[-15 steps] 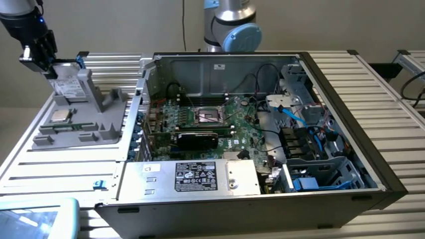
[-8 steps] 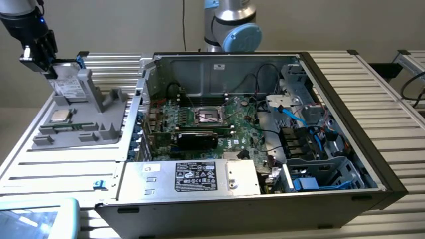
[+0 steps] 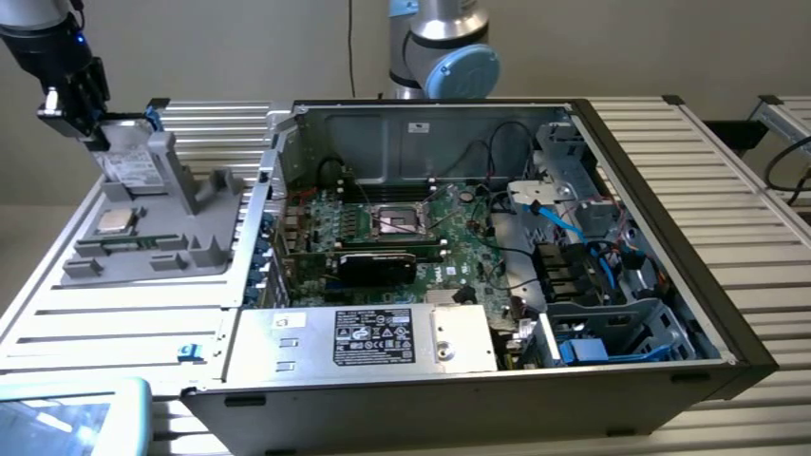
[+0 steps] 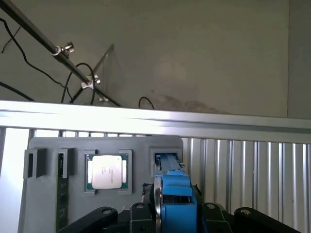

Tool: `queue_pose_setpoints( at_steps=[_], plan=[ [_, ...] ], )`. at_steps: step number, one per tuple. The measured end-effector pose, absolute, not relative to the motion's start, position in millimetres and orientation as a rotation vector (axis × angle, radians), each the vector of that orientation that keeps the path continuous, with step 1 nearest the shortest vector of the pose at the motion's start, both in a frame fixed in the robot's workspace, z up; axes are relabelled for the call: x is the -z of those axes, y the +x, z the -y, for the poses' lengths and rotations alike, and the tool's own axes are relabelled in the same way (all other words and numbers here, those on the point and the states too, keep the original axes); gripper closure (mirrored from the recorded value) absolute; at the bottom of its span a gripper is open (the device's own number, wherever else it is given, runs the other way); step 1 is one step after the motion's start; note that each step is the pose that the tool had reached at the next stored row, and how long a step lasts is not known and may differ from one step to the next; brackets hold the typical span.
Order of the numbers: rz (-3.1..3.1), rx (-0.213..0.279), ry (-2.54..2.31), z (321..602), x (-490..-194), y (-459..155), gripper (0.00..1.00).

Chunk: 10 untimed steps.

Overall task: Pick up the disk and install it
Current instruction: 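Pick up the disk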

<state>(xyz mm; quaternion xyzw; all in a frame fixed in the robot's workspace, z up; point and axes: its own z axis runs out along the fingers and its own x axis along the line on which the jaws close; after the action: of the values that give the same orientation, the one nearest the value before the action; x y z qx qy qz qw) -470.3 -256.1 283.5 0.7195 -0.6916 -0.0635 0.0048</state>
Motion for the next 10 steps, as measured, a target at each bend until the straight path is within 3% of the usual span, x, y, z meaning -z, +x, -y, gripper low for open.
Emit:
queue_pose_setpoints(
  at_steps=[10],
  plan=[
    [2.166, 0.176, 2.248, 255.7, -283.4, -470.3, 0.62]
  ],
)
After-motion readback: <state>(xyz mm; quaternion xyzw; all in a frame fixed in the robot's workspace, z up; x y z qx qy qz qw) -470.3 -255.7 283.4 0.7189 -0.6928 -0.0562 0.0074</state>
